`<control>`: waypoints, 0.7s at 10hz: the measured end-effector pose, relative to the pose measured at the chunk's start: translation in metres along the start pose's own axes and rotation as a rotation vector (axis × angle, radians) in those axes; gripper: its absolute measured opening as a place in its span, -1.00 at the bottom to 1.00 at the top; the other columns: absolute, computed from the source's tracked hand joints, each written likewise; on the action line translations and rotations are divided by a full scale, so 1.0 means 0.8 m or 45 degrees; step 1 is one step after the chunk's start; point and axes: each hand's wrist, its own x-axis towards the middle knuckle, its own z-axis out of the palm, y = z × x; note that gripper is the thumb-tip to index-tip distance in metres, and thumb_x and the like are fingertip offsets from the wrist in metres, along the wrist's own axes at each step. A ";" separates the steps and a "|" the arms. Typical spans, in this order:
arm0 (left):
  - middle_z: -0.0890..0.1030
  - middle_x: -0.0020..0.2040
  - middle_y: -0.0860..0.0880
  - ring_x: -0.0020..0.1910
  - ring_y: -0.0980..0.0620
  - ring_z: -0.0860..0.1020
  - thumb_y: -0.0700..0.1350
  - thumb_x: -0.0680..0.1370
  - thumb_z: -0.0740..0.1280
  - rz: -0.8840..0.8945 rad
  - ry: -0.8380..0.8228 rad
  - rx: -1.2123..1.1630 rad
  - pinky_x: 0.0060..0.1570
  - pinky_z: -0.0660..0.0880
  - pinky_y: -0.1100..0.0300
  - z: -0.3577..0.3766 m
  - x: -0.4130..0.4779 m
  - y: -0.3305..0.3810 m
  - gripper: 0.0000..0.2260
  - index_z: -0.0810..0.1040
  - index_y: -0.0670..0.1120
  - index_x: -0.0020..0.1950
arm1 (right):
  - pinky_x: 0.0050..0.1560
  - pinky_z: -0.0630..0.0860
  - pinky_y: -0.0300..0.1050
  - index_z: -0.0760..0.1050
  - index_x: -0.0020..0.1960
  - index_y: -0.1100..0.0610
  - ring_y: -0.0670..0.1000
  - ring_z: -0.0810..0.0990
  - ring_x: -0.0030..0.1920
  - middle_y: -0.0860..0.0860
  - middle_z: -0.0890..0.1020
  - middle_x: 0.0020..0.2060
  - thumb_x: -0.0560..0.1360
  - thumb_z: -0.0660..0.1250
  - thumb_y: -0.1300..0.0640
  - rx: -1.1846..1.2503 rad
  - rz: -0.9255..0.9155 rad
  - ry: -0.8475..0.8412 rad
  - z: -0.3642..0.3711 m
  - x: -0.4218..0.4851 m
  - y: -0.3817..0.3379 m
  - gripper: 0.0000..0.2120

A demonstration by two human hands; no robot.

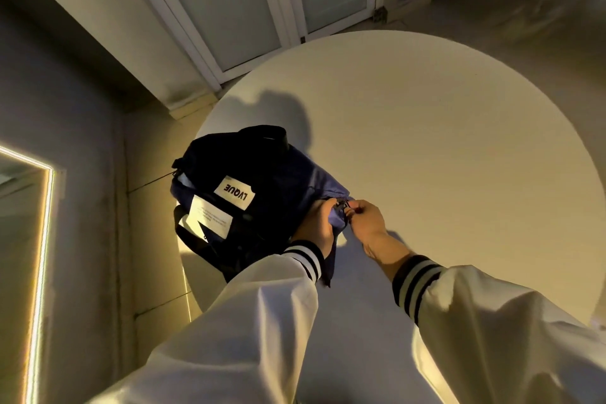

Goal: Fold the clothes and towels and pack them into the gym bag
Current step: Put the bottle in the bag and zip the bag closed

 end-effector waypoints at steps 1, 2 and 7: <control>0.47 0.41 -0.12 0.39 -0.06 0.42 -0.21 0.64 0.24 -0.004 -0.118 0.271 0.36 0.24 0.22 -0.002 0.012 0.014 -0.66 0.44 -0.16 0.42 | -0.23 0.40 -0.22 0.63 0.08 0.17 0.05 0.49 -0.23 0.09 0.61 -0.13 0.60 0.22 0.28 -0.030 -0.008 0.047 -0.006 -0.012 0.001 -0.78; 0.44 0.44 -0.14 0.35 -0.01 0.43 -0.34 0.63 0.15 0.073 -0.143 0.177 0.24 0.19 0.36 -0.017 0.000 0.018 -0.61 0.43 -0.15 0.45 | -0.17 0.37 -0.17 0.64 0.00 0.14 0.09 0.49 -0.18 0.08 0.60 -0.19 0.58 0.25 0.27 -0.044 -0.074 0.073 -0.014 -0.026 0.002 -0.81; 0.60 0.27 -0.08 0.27 -0.05 0.54 -0.29 0.60 0.28 0.255 -0.001 0.075 0.29 0.37 0.33 -0.058 -0.040 0.031 -0.68 0.57 -0.11 0.33 | 0.08 0.54 -0.08 0.69 -0.06 0.24 0.12 0.62 -0.04 0.14 0.71 -0.03 0.53 0.20 0.37 0.049 -0.143 0.159 -0.004 -0.088 -0.025 -0.73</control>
